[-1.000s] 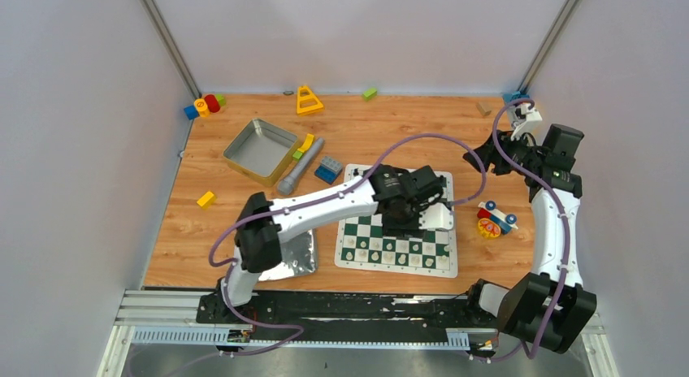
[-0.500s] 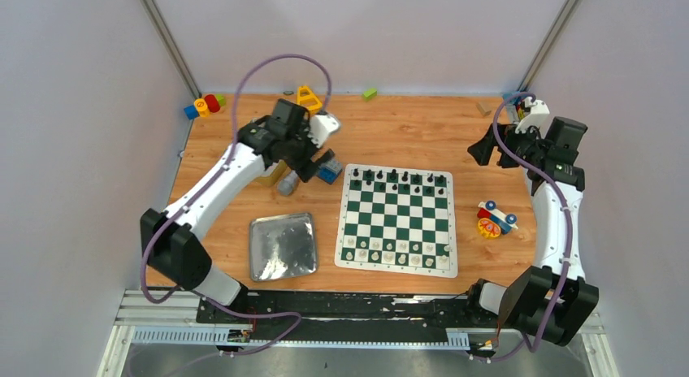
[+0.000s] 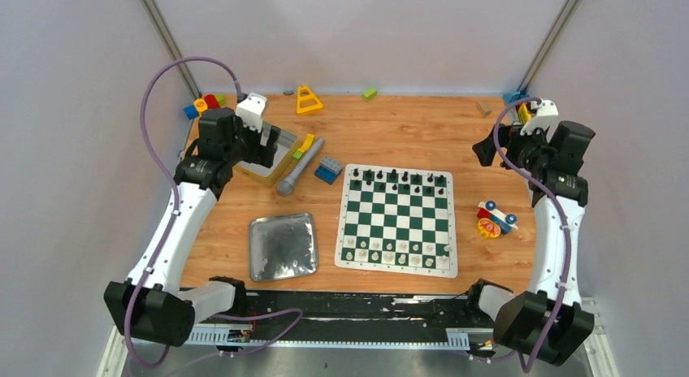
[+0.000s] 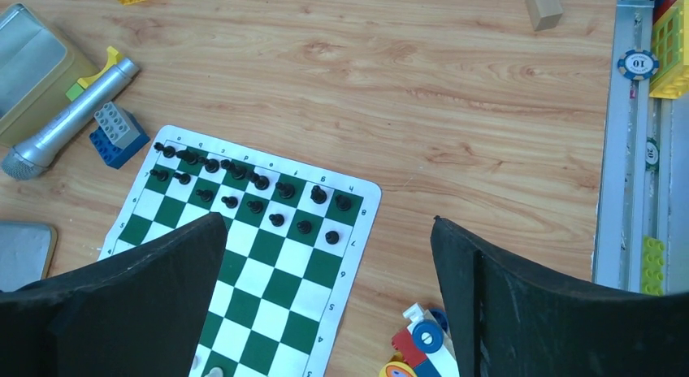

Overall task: Set up the chess pieces on the board
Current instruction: Reset both arms

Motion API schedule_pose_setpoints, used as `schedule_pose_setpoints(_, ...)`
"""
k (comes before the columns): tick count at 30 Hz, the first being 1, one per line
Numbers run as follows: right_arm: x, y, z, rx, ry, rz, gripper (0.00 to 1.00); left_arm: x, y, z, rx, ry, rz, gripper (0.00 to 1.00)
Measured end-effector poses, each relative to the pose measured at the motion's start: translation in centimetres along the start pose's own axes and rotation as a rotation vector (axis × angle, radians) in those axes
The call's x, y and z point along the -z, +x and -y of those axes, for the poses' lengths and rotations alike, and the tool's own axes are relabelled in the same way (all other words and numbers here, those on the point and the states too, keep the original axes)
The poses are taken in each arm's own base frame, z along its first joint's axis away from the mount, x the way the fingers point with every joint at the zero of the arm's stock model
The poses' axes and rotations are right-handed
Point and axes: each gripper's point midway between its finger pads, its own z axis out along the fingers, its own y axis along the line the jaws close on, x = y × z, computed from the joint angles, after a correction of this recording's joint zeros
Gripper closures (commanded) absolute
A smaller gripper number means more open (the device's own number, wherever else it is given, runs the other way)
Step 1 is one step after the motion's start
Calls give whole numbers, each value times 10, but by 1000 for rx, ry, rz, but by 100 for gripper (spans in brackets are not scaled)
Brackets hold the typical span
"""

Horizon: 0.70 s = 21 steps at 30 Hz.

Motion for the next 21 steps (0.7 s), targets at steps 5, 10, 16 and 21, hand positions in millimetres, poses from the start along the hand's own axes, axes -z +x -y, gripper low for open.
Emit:
schedule_pose_setpoints(5, 20, 0, -19, 39, -20, 58, 0, 11, 8, -14, 57, -68, 36, 0)
schedule_pose_setpoints(10, 27, 8, -33, 51, -73, 76, 0, 27, -5, -21, 73, -109, 102, 0)
schedule_pose_setpoints(16, 35, 19, -51, 59, -139, 88, 0, 44, -6, -24, 70, -150, 159, 0)
schedule_pose_setpoints(21, 37, 20, -58, 70, -176, 103, 0, 48, 9, -27, 75, -190, 164, 0)
